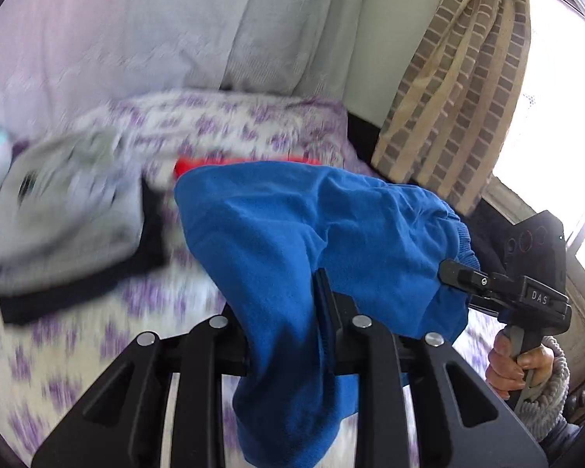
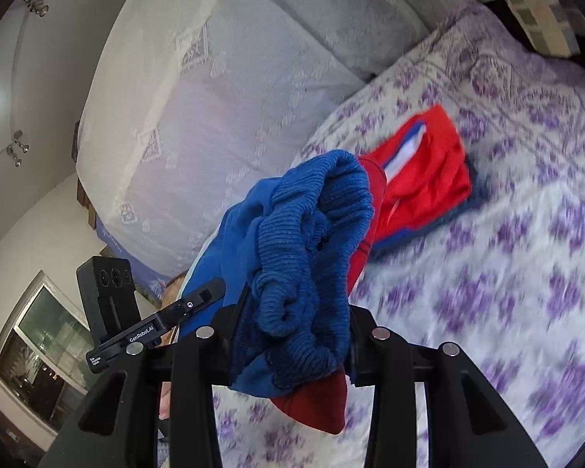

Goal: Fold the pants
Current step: 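Lift the folded blue-and-red bundle with both grippers and place it beside the grey stack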

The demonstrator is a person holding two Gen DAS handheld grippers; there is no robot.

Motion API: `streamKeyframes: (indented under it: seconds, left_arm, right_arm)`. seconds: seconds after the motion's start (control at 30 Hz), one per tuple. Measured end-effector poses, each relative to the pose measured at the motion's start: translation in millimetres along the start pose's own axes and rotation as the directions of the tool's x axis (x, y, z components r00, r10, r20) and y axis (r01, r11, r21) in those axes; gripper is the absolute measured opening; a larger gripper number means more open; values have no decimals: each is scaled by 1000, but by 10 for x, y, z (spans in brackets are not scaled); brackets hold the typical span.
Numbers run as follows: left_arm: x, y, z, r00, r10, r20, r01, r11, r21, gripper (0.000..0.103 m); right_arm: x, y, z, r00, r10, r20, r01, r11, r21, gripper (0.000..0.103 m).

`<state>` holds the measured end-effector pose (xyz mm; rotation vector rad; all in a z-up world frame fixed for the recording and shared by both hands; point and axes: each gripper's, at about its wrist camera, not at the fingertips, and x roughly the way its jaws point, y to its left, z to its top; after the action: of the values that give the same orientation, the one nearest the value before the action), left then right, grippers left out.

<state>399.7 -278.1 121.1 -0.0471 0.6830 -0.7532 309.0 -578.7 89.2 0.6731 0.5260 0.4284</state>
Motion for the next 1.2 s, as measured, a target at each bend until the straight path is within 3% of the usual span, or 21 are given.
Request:
streamKeyframes:
  seconds: [0.13,0.27,0.33,0.43,0.5,0.53,0.6,0.7,0.77,0.9,0.93,1.03,1.2]
  left_arm:
    - [471,71,726,999,26,34,-25,1000,-8,24]
    - [1071,328,1171,999,41,14,-40,997,-70,24]
    - [1366,484,1247,999,42,-19,-44,993,-113,24]
    - [1892,754,1104,991,50,-125,-72,981,-182,27]
    - [2208,901,902,980,76,-183,-115,970,-214,35]
    - [2237,935,851,982,94,-165,-129,968,-215,48]
    - [2203,955,797,983,132,-129,-157,966,-207,59]
    - [2186,950,861,978,160,-135,-186,961,-205,65]
    - [2118,908,897,971,200,-128,-222,956,-190,68]
    - [1809,694,899,956,283,-82,-291,950,-110,71]
    - [1698,626,888,949,310,-61,-315,946,-82,76]
    - [1371,491,763,923,384,4,-383,922,-62,89]
    - [873,224,200,891,453,46,-450,891,-56,97]
  right_arm:
    - [386,-233,812,999,-30,28,30,999,-13,38]
    - [848,-564,1289,997,-77,6,77,997,-16,38]
    - [1089,-766,1386,994,-109,-28,109,994,3,38]
    - [1530,-1255,1334,970,-210,-120,218,974,63,39]
    - [1671,-1454,1206,964,-234,-129,246,966,80,43]
    - [1680,-1499,1176,970,-215,-117,225,970,89,44]
    - [1649,-1529,1142,976,-192,-104,205,971,126,45]
    - [1643,-1419,1152,967,-231,-108,240,968,76,49]
    - [1577,-1322,1189,964,-249,-88,256,964,73,57]
    - [1348,-1100,1205,954,-298,-19,299,953,49,59]
    - [1284,-1039,1174,948,-320,-4,320,947,39,59]
    - [1064,-895,938,927,-372,43,370,928,36,59]
    - [712,-587,135,874,-460,158,466,885,-1,75]
